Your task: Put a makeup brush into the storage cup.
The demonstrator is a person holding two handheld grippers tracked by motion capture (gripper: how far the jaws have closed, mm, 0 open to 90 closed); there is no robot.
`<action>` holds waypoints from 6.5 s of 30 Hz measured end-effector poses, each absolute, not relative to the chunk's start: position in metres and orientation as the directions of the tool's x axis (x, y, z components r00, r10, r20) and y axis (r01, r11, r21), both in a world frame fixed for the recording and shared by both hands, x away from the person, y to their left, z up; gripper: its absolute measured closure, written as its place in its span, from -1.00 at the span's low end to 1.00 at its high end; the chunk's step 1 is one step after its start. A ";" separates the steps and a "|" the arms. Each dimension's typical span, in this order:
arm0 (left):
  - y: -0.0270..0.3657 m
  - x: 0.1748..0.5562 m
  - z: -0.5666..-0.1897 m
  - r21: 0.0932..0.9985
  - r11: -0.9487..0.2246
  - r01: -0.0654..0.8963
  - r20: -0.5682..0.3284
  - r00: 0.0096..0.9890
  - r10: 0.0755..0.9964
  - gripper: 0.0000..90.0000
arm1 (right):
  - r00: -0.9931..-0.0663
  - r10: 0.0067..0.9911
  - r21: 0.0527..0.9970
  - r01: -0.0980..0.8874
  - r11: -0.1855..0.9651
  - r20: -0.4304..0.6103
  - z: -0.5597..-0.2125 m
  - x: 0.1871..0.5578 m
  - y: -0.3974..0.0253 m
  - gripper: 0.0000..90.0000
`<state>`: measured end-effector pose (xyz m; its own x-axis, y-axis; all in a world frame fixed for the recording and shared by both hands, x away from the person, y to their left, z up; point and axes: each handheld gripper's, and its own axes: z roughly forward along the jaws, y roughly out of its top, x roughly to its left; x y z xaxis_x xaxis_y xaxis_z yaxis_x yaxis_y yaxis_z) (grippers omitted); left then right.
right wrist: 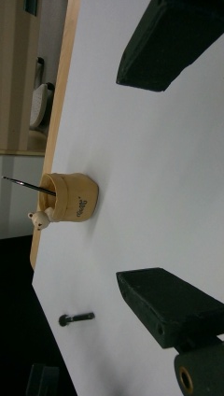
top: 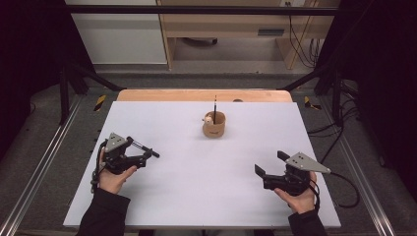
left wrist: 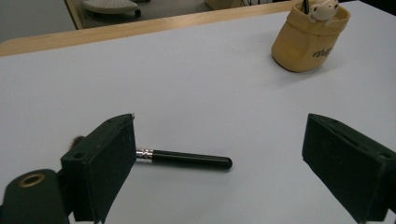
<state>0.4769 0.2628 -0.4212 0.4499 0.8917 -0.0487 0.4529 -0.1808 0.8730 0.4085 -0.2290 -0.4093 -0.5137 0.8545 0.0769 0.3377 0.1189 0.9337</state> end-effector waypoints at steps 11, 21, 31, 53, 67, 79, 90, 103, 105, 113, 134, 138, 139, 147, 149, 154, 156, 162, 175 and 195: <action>0.260 0.491 -0.432 0.857 -0.162 0.489 -0.055 0.400 0.915 -0.78 | -0.519 0.852 0.933 0.338 0.123 0.076 -0.410 0.410 -0.229 -0.85; 0.254 0.505 -0.444 0.837 -0.140 0.529 -0.065 0.350 0.934 -0.72 | -0.524 0.848 0.931 0.343 0.130 0.075 -0.411 0.411 -0.227 -0.85; 0.253 0.517 -0.456 0.812 -0.121 0.571 -0.069 0.299 0.952 -0.61 | -0.526 0.847 0.928 0.349 0.131 0.078 -0.413 0.412 -0.226 -0.85; 0.242 0.532 -0.478 0.739 -0.115 0.664 -0.053 0.227 0.972 -0.41 | -0.532 0.843 0.929 0.347 0.128 0.083 -0.412 0.411 -0.228 -0.83; 0.246 0.530 -0.477 0.713 -0.110 0.693 -0.055 0.212 0.976 -0.27 | -0.531 0.843 0.929 0.349 0.121 0.090 -0.411 0.410 -0.229 -0.82; 0.252 0.524 -0.472 0.682 -0.123 0.721 -0.069 0.232 0.970 -0.04 | -0.533 0.842 0.930 0.347 0.124 0.086 -0.411 0.409 -0.228 -0.81; 0.261 0.519 -0.470 0.670 -0.106 0.735 -0.108 0.238 0.965 0.22 | -0.532 0.842 0.931 0.343 0.121 0.087 -0.410 0.408 -0.229 -0.80; 0.263 0.516 -0.467 0.645 -0.138 0.752 -0.107 0.267 0.958 0.43 | -0.531 0.843 0.930 0.347 0.120 0.089 -0.409 0.407 -0.229 -0.80; 0.263 0.516 -0.467 0.642 -0.146 0.752 -0.103 0.273 0.956 0.46 | -0.531 0.843 0.930 0.346 0.120 0.089 -0.409 0.407 -0.229 -0.80; 0.263 0.515 -0.467 0.640 -0.156 0.753 -0.110 0.290 0.951 0.60 | -0.531 0.842 0.931 0.347 0.116 0.093 -0.408 0.407 -0.228 -0.79; 0.262 0.514 -0.465 0.627 -0.234 0.744 -0.069 0.352 0.934 0.63 | -0.533 0.840 0.931 0.349 0.108 0.102 -0.408 0.407 -0.229 -0.79; 0.261 0.515 -0.463 0.623 -0.252 0.740 -0.052 0.361 0.931 0.42 | -0.533 0.840 0.931 0.348 0.108 0.102 -0.408 0.407 -0.230 -0.79; 0.261 0.516 -0.463 0.626 -0.251 0.739 -0.052 0.360 0.932 0.37 | -0.533 0.840 0.931 0.348 0.108 0.102 -0.408 0.407 -0.230 -0.79; 0.259 0.521 -0.449 0.633 -0.295 0.715 -0.021 0.397 0.917 0.01 | -0.533 0.841 0.933 0.342 0.112 0.095 -0.408 0.408 -0.231 -0.79; 0.257 0.523 -0.446 0.636 -0.303 0.710 -0.012 0.401 0.916 -0.08 | -0.533 0.841 0.933 0.342 0.112 0.095 -0.407 0.408 -0.231 -0.79; 0.251 0.534 -0.441 0.614 -0.337 0.714 0.004 0.424 0.906 -0.27 | -0.531 0.842 0.932 0.346 0.108 0.100 -0.408 0.409 -0.232 -0.79; 0.248 0.540 -0.439 0.598 -0.363 0.715 0.026 0.435 0.900 -0.32 | -0.531 0.842 0.931 0.349 0.111 0.099 -0.408 0.409 -0.232 -0.78; 0.241 0.554 -0.439 0.564 -0.376 0.735 0.028 0.438 0.898 -0.20 | -0.531 0.841 0.931 0.349 0.109 0.100 -0.407 0.409 -0.233 -0.78; 0.244 0.568 -0.453 0.479 -0.388 0.787 -0.003 0.443 0.896 0.27 | -0.535 0.838 0.931 0.348 0.109 0.102 -0.406 0.408 -0.232 -0.78; 0.241 0.563 -0.452 0.446 -0.404 0.798 0.009 0.447 0.894 0.72 | -0.537 0.838 0.930 0.350 0.116 0.098 -0.406 0.409 -0.229 -0.78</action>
<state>0.5628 0.2407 -0.4516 0.4475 0.8943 0.0087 0.7985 -0.4039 0.4464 0.4093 -0.2286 -0.4057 -0.5368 0.8380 0.0979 0.3499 0.1155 0.9296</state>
